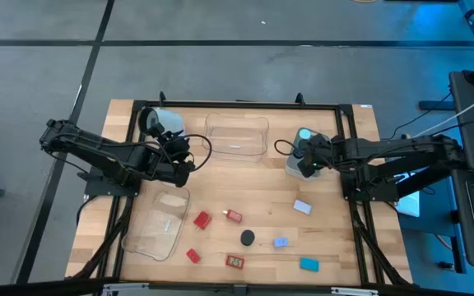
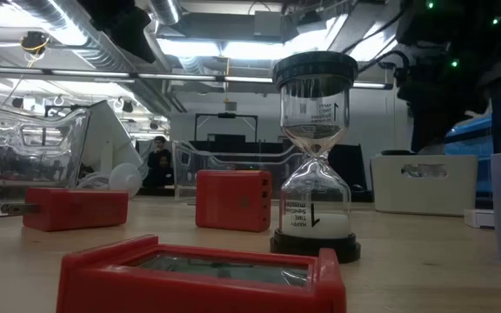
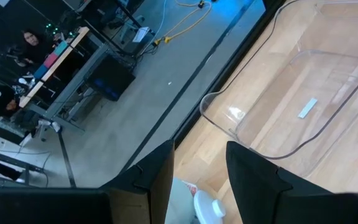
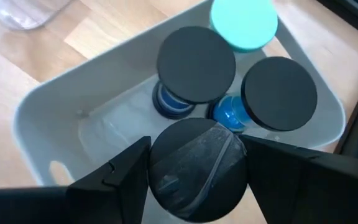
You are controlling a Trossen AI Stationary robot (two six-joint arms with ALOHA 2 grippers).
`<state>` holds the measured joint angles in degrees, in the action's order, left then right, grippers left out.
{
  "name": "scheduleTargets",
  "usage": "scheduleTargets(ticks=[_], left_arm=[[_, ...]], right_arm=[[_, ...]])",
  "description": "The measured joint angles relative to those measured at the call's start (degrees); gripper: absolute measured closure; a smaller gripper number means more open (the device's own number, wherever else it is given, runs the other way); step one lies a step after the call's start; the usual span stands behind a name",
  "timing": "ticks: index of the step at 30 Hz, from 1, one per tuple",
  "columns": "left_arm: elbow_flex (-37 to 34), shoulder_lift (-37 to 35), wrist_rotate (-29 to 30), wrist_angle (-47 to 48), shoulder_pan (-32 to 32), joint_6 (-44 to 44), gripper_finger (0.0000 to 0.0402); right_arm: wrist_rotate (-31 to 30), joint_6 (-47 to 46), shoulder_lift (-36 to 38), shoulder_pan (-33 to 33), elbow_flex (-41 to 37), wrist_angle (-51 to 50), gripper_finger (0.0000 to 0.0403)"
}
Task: Pick & Place Office items
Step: Put the orange hourglass into the grey bin
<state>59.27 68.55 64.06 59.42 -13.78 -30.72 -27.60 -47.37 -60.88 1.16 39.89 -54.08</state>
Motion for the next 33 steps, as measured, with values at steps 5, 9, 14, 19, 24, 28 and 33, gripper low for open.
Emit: scheduleTargets(ticks=[5, 9, 14, 19, 24, 28, 33], left_arm=[[0.0, 0.0, 0.32, 0.0, 0.02, -0.01, 0.0258], [0.0, 0.0, 0.32, 0.0, 0.01, -0.02, 0.0258], [0.0, 0.0, 0.32, 0.0, 0.02, -0.02, 0.0258], [0.0, 0.0, 0.32, 0.0, 0.01, -0.02, 0.0258], [0.0, 0.0, 0.34, 0.0, 0.0, -0.02, 0.0258], [0.0, 0.0, 0.34, 0.0, 0.0, -0.02, 0.0258], [0.0, 0.0, 0.32, 0.0, 0.02, -0.02, 0.0258]], right_arm=[[-0.02, 0.85, 0.02, 1.52, -2.19, 4.14, 0.0187], [-0.08, 1.73, 0.02, 3.09, -3.49, 6.09, 0.0186], [-0.58, 1.93, 0.11, 4.73, -3.95, 6.35, 0.0184], [-2.47, 2.82, 0.04, 4.95, -4.11, 6.36, 0.0159], [-3.29, 2.64, 0.04, 4.95, -4.12, 6.54, 0.0121], [-3.32, 2.62, 0.04, 4.95, -4.12, 6.82, 0.0095], [-3.5, 2.66, 0.0, 4.92, -2.32, 5.91, 0.007]])
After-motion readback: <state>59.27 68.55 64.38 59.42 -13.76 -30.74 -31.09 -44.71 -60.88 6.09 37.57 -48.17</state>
